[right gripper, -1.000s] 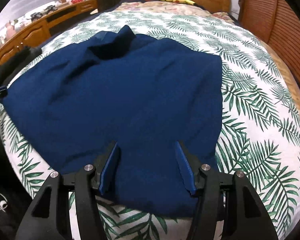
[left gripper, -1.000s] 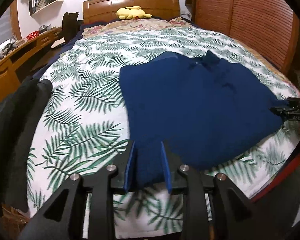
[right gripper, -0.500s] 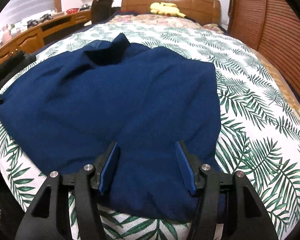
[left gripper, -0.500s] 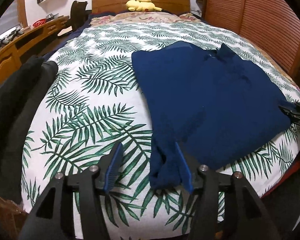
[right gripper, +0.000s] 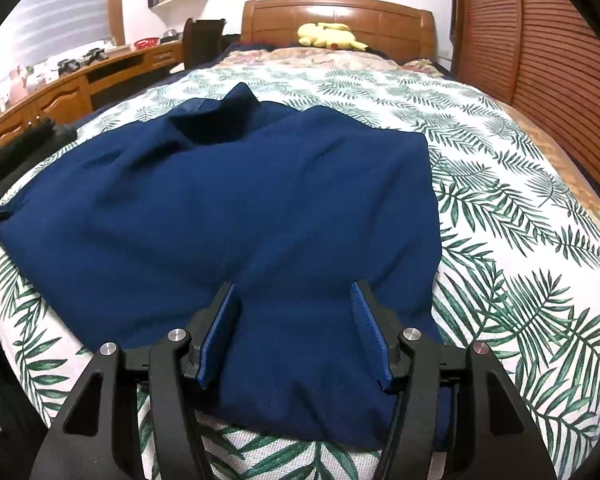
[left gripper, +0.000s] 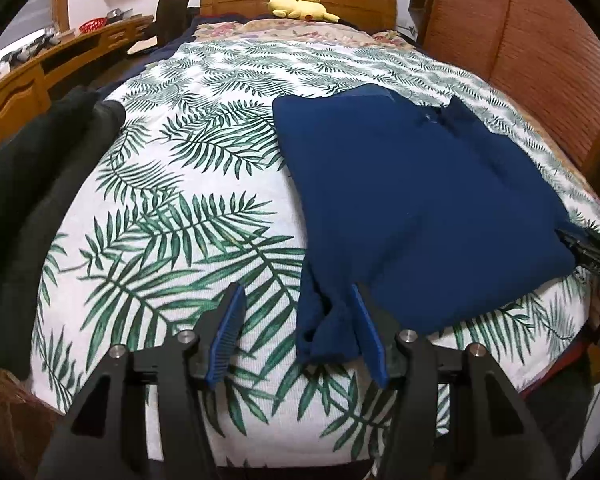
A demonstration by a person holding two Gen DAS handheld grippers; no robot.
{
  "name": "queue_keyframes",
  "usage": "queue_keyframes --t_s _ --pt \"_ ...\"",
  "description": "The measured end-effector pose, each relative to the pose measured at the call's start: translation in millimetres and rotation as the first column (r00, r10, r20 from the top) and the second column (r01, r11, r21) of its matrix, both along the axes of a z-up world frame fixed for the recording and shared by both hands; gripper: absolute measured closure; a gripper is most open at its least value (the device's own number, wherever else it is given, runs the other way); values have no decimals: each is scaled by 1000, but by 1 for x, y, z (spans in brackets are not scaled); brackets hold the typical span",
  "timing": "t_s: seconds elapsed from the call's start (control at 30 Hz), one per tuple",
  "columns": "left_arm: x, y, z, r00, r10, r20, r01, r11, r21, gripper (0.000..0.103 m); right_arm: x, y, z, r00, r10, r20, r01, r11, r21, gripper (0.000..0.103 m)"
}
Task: Fold large clothes
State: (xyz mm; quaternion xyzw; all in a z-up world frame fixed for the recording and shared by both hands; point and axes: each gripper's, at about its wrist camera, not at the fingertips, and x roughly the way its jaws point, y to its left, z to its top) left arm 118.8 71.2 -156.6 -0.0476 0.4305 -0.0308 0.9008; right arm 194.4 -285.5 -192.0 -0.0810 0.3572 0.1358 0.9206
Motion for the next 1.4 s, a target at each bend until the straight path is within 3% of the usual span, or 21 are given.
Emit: queue_keyframes --t_s 0.2,0.4,0.53,0.7,0.8,0.97,1.4 --pt "-13 6 1 1000 -16 21 17 999 -49 54 0 5 7 999 -28 -24 27 999 -37 44" --pt "-15 5 1 998 -60 29 63 992 -113 81 -3 29 25 1000 -22 -15 22 999 -50 44" --pt "-15 1 4 997 -63 32 66 992 -107 88 -9 62 31 999 52 -1 -52 999 -14 44" --pt "-16 2 4 998 -58 24 60 993 -106 88 -13 100 30 990 143 -22 -142 989 46 44" --pt "-16 1 1 998 -53 18 54 994 -99 87 -13 110 19 989 145 -39 -145 989 11 43" --pt "-17 0 -1 999 -46 15 47 995 -91 86 -11 99 2 988 146 -53 -140 985 97 43" --pt "-21 -7 -2 1000 -15 13 16 998 -53 85 -20 99 -2 989 148 -3 -147 984 104 43"
